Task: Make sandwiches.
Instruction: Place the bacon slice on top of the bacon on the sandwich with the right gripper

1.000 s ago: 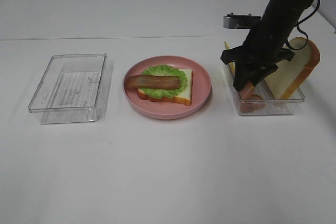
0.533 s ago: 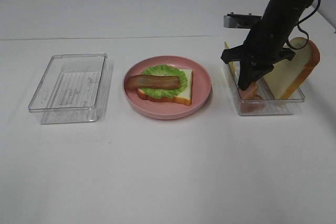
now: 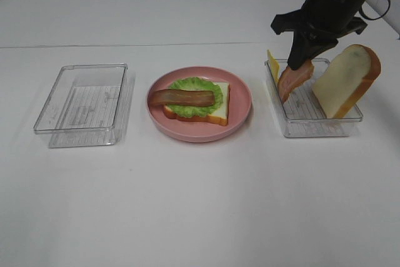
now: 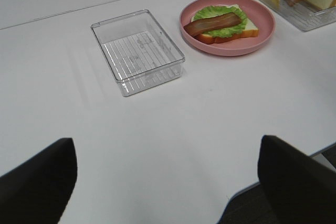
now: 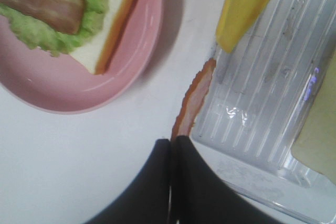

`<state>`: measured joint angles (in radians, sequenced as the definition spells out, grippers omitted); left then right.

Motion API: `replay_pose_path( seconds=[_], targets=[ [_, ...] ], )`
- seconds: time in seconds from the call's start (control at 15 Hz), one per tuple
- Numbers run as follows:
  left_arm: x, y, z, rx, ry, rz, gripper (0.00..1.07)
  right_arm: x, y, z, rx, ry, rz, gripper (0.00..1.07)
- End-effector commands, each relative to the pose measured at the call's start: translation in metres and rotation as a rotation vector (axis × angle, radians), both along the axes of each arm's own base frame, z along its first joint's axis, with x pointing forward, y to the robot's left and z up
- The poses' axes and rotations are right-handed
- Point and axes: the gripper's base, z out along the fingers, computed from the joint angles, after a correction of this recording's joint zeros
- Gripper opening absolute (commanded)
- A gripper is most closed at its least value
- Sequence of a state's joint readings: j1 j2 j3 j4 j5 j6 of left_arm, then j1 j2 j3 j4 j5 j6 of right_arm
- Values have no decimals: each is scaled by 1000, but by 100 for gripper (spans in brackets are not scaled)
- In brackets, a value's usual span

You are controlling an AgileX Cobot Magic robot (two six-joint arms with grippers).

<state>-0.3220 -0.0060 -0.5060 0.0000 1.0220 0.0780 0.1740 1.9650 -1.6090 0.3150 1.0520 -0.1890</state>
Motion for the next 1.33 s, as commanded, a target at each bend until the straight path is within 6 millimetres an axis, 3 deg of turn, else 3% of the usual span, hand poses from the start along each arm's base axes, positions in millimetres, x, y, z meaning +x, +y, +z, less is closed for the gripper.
replay_pose_path(
  seconds=[0.07,0.13,0.4,0.47,0.67,0.8,1.2,1.33],
  targets=[
    [-3,1,-2,-2,-12,0,87,-7,3,24,64,-53,19,0],
    [-3,1,-2,-2,-12,0,87,-12,11,40,170,-86,43,0],
    [-3,1,-2,-2,-12,0,87,-13,39,54,458,-137,113,0],
    [-3,1,-2,-1,-12,0,87,-6,60,48,525,-195,115,0],
    [-3,1,-2,-1,-12,0,87,3,82,27,561,-189,72,0],
    [-3,1,-2,-1,-12,0,87,11,97,-2,607,-130,47,0],
    [-3,1,-2,-1,-12,0,87,29,113,-66,812,23,-82,0],
    [-3,1,-2,-1,-12,0,87,32,110,-80,750,16,-90,0]
  ],
)
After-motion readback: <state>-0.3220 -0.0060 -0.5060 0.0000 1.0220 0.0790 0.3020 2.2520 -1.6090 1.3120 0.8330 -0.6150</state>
